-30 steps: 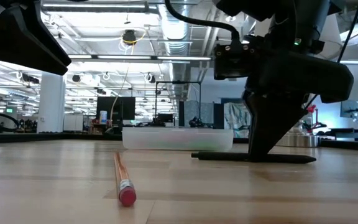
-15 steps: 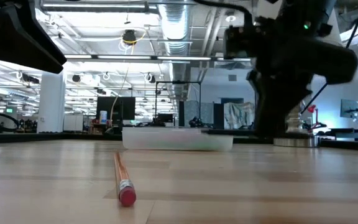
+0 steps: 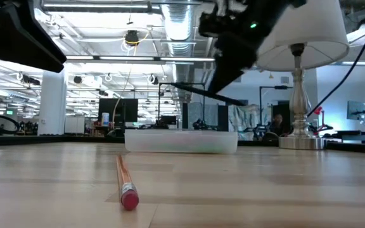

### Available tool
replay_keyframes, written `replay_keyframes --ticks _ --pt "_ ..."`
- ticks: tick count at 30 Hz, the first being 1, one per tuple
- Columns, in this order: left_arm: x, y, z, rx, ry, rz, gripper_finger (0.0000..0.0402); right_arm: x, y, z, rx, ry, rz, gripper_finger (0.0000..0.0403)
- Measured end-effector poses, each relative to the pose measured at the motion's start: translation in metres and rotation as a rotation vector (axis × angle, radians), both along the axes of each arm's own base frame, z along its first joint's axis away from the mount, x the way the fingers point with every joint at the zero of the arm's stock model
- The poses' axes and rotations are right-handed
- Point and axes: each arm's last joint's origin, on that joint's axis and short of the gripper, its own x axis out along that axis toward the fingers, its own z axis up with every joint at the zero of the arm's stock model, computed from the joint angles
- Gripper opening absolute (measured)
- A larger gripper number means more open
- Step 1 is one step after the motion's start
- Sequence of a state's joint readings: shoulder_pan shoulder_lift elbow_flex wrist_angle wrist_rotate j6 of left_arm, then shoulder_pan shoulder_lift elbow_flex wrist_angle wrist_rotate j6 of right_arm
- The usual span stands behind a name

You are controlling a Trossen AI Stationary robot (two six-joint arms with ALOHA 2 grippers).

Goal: Pick & place school supplies into a supply box
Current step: Put the black pen into the black supply box, then put the yellow pencil into the black supply box

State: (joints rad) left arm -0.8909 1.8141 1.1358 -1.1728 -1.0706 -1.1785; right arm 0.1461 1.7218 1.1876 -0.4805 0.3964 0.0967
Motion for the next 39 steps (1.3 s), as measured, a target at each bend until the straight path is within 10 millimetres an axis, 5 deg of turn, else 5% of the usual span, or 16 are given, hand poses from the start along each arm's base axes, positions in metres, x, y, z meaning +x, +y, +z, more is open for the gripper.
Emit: replay_keyframes --ticks 10,24,29,39 --pt "-0.001 -0.001 0.000 0.000 0.001 -0.005 0.0144 0.023 -0.056 -0.024 0.099 -0.024 -0.025 0.0025" --pt "-0.002 -0.002 0.000 -0.001 0.000 -0.009 0.0144 0.022 -0.064 -0.027 0.151 -0.025 -0.076 0.0085" --pt "-0.002 -0.002 0.000 0.001 0.004 -0.013 0.0144 0.020 -0.050 -0.021 0.155 -0.026 -0.046 0.0111" --pt "0.008 -0.009 0.000 0.093 -0.019 -0.119 0.0144 -0.001 0.021 0.009 0.125 -0.029 0.175 0.0120"
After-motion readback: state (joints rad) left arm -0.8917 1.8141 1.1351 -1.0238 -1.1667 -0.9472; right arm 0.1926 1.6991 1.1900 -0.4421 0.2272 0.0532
